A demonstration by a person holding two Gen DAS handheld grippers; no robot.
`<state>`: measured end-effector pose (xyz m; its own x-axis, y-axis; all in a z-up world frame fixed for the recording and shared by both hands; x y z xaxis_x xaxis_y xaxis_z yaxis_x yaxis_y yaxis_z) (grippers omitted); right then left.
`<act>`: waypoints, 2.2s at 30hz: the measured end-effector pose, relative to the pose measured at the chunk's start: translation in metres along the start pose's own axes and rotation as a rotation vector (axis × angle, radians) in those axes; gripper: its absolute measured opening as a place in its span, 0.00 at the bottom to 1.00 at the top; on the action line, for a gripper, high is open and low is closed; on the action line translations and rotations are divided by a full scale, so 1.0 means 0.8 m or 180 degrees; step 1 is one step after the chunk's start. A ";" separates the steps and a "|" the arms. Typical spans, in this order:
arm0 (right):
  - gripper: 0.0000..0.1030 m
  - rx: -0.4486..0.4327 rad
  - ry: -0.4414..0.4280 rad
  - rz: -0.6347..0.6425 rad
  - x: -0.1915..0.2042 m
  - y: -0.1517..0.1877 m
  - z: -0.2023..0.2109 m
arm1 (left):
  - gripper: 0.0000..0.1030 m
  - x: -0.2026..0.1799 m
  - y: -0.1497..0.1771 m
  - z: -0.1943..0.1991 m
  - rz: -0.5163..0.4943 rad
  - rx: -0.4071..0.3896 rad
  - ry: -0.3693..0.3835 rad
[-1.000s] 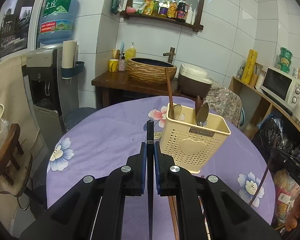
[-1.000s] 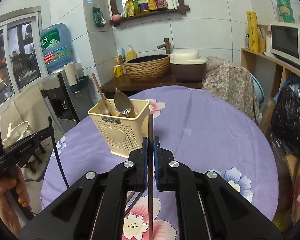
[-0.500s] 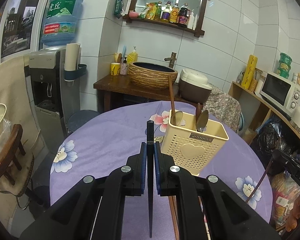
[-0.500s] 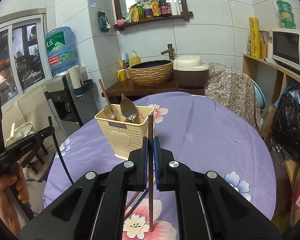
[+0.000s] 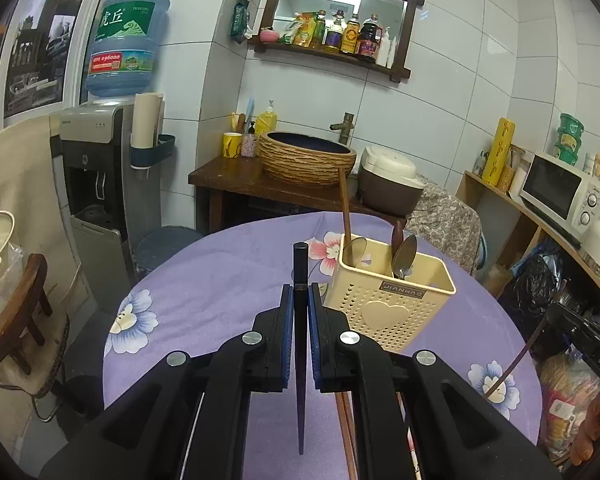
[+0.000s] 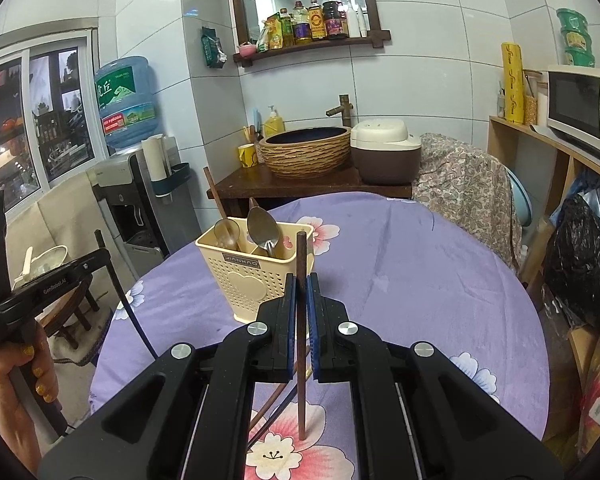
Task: Organize utensils
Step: 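Carry the black chopstick with the left gripper while the right gripper carries the brown chopstick into the basket, then open both grippers to drop the chopsticks into the basket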
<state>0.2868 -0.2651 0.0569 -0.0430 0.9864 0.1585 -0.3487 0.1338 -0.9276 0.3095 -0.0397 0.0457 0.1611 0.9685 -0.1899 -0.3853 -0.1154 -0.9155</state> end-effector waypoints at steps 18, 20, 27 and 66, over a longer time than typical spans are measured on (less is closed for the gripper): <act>0.06 -0.0168 -0.0299 -0.0029 0.032 -0.122 -0.008 | 0.08 -0.037 -0.139 0.022 0.0031 -0.0341 0.0368; 0.06 -0.0232 -0.0298 -0.0010 0.037 -0.144 -0.010 | 0.08 -0.046 -0.163 0.026 0.0017 -0.0444 0.0378; 0.06 -0.0528 -0.0222 -0.0066 0.049 -0.228 -0.026 | 0.08 -0.073 -0.220 0.000 0.0096 -0.0666 0.0359; 0.74 -0.0517 0.0292 -0.0031 0.001 -0.105 -0.095 | 0.82 -0.072 -0.053 -0.041 -0.0298 -0.0357 0.0108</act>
<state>0.3872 -0.2685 0.1090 0.0478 0.9886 0.1430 -0.1927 0.1496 -0.9698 0.3462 -0.0975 0.0839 0.2228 0.9684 -0.1118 -0.2635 -0.0506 -0.9633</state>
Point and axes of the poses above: each gripper's, at about its wrist camera, not at the fingertips, and z roughly against the way its jaws point, x to its left, y to its underside, the point moved 10 cm from there along -z, roughly the way its jaws point, and after that the axes turned 8 degrees about -x, right-handed, at the moved point
